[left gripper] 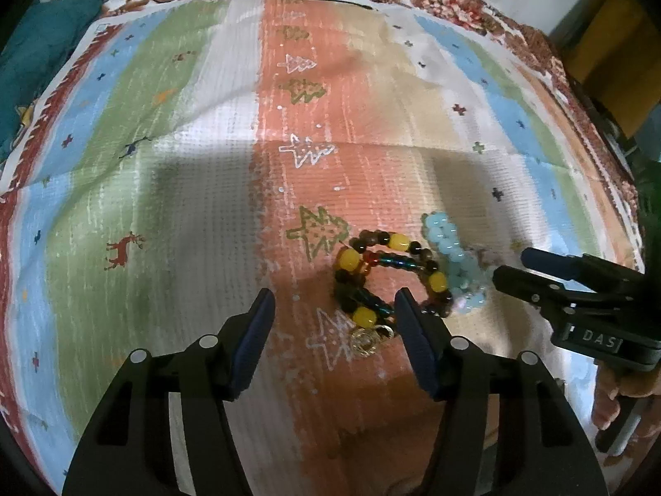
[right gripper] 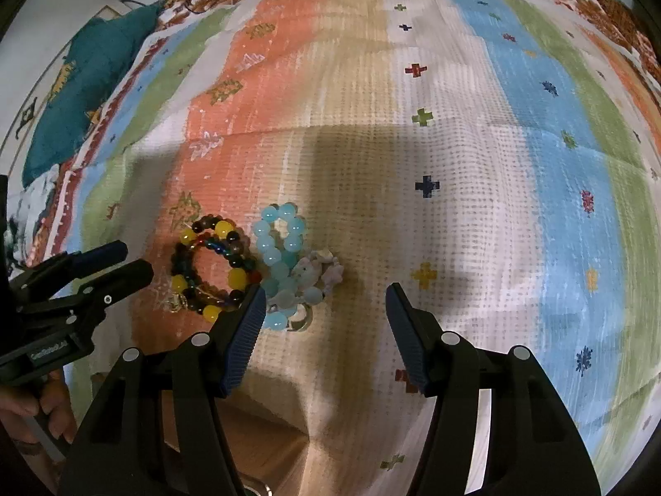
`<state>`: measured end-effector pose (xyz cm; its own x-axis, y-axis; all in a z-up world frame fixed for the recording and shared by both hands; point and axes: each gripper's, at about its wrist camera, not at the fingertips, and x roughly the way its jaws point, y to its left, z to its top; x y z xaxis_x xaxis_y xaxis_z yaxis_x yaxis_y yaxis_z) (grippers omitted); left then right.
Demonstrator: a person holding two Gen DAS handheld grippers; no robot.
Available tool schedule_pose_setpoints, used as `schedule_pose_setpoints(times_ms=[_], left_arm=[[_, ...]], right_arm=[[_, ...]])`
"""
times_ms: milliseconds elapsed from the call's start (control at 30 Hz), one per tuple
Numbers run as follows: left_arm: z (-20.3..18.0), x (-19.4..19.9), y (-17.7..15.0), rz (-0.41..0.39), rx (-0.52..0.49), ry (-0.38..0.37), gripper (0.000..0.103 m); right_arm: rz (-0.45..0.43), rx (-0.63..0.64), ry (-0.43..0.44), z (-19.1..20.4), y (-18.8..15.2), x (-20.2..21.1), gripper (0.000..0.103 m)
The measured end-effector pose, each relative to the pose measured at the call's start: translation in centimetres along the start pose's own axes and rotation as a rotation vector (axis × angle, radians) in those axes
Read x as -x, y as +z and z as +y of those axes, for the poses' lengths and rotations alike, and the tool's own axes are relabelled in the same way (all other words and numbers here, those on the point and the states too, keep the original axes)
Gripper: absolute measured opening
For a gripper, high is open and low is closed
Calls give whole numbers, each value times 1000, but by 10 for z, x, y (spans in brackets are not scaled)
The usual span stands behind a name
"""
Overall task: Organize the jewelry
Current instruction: 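Move both tools back to the remaining bead bracelets on the cloth, then grasp the yellow-black bracelet with the left tool while the right tool grasps the pale blue beads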
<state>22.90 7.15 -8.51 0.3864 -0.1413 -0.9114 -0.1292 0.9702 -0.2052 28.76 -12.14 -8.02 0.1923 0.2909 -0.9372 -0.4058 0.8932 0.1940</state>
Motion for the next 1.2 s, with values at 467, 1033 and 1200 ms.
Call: schedule_pose_setpoints(times_ms=[467, 1033, 1200], left_arm=[[6, -27, 7, 42, -36, 70, 56], [-9, -34, 1, 56, -123, 50, 10], [-2, -27, 4, 61, -85, 9, 9]], right_arm=[[24, -11, -6, -3, 5, -14, 50], [41, -1, -12, -7, 0, -16, 13], [22, 24, 18, -1, 0, -4, 10]])
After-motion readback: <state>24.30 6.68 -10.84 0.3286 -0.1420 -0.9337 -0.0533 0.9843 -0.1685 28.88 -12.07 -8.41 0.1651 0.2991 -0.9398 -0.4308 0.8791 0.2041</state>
